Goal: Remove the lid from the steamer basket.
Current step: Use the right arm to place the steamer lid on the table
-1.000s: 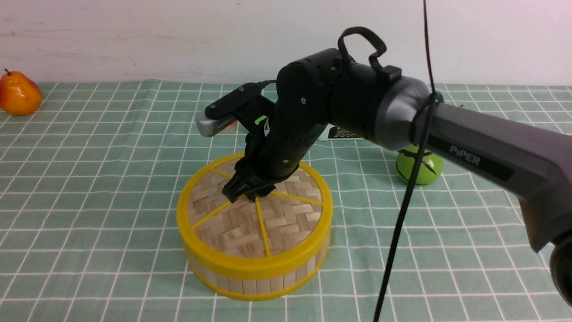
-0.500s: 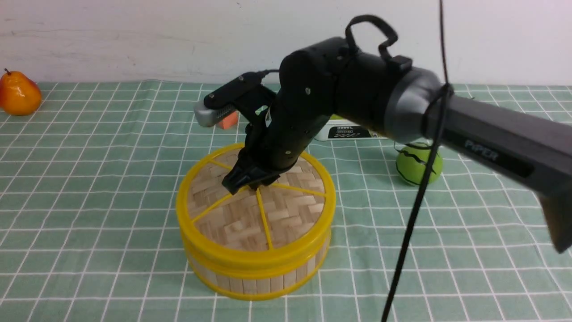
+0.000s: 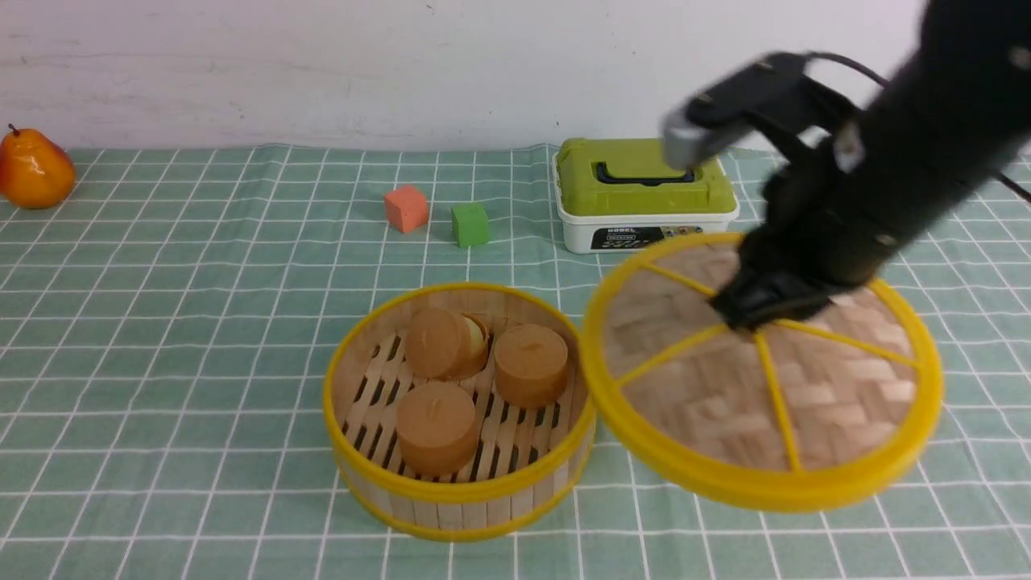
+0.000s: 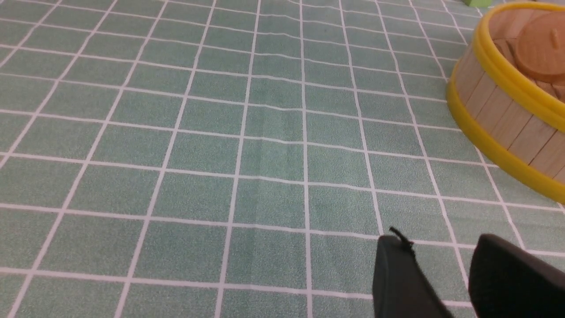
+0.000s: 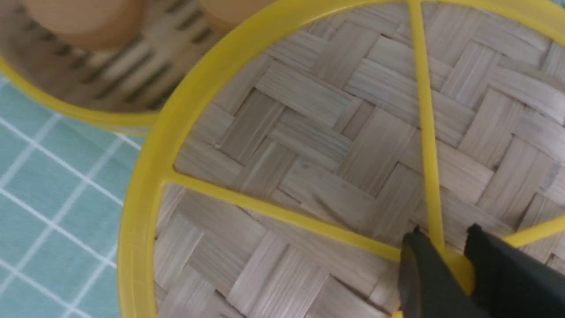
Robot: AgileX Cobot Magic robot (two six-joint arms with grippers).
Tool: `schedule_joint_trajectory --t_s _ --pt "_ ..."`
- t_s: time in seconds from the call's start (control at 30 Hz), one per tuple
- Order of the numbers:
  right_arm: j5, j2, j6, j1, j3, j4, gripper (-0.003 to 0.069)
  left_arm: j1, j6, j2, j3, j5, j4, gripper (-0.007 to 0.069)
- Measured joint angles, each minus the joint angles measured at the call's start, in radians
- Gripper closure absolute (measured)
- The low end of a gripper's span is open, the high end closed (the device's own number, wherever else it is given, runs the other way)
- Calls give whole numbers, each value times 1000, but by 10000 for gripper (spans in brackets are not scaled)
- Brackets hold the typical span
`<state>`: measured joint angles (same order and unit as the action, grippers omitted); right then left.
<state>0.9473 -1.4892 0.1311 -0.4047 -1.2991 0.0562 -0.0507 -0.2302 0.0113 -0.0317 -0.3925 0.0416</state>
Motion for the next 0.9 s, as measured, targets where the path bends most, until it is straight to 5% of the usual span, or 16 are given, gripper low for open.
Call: schedule_joint_trajectory --t_s 0.2,0.6,0.9 --pt "-281 31 -18 134 293 61 573 0 0 0 0 0 0 386" --pt "-564 -134 -19 145 354 107 561 0 0 0 0 0 0 386" --pt "-352 -26 -17 145 251 109 286 0 0 0 0 0 0 386"
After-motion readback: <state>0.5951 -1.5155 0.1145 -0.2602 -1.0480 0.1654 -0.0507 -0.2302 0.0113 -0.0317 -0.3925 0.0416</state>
